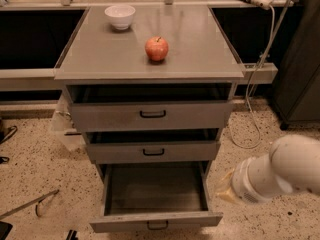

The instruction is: Close bottom drawer

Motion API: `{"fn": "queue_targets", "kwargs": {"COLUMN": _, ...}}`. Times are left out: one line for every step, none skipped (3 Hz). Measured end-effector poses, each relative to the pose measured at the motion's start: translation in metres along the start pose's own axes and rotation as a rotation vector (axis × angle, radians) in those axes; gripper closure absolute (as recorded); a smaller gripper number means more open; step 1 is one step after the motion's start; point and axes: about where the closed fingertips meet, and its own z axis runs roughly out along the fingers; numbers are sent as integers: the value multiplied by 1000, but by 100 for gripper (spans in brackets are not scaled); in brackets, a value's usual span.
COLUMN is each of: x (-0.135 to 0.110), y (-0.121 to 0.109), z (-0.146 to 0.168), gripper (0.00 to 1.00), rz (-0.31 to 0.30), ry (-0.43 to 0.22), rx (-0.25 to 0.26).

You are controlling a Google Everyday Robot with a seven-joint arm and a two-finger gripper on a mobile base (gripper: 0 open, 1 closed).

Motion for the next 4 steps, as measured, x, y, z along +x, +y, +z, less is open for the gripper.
{"fn": "queue_targets", "kwargs": {"x": 5, "y": 32, "z": 98, "gripper": 100, "rz": 14, "ry": -58, "rx": -104}}
{"fn": "queue_targets", "kwargs": {"x": 3, "y": 36, "z": 172, "gripper": 100, "rz": 28, "ry": -141, "rx": -126}}
{"fn": "queue_targets", "kwargs": {"x": 8, "y": 41, "z": 197, "gripper": 100, "rz": 67, "ry": -168, "rx": -140}}
{"fn": "queue_targets", "kwargs": {"x": 8, "y": 43, "z": 202, "gripper": 100, "rz": 71, "ry": -179, "rx": -145}}
